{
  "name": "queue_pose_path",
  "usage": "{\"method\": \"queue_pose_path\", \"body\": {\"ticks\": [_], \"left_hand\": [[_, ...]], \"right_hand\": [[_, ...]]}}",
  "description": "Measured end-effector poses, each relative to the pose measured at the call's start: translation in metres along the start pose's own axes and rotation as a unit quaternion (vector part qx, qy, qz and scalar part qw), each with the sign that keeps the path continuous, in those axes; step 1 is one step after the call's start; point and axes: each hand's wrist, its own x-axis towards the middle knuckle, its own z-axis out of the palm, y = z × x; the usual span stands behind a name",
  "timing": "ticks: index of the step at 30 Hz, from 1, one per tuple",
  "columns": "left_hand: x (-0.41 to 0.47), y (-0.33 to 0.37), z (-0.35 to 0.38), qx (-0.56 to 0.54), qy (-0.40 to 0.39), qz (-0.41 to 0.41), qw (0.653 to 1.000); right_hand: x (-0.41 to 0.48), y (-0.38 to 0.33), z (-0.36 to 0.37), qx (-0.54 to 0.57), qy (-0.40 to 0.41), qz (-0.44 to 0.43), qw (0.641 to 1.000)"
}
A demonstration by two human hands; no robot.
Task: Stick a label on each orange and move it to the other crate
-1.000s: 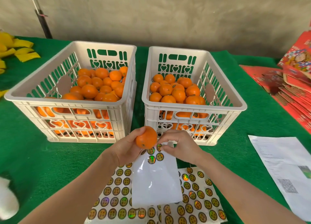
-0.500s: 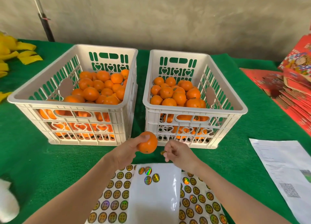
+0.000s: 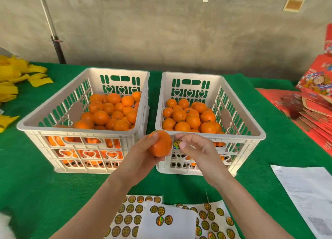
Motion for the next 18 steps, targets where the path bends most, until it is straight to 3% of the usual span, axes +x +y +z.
{"method": "queue_pose_path", "body": {"ticks": [7, 18], "left_hand": [[-0.002, 0.012, 0.018, 0.029, 0.019, 0.046, 0.998], [-0.009, 0.010, 0.025, 0.042, 0.052, 0.068, 0.995]], "right_hand": [[0.003, -0.015, 0.016, -0.121, -0.003, -0.067, 0.990], [0.001, -0.010, 0.025, -0.182, 0.055, -0.112, 0.975]]}}
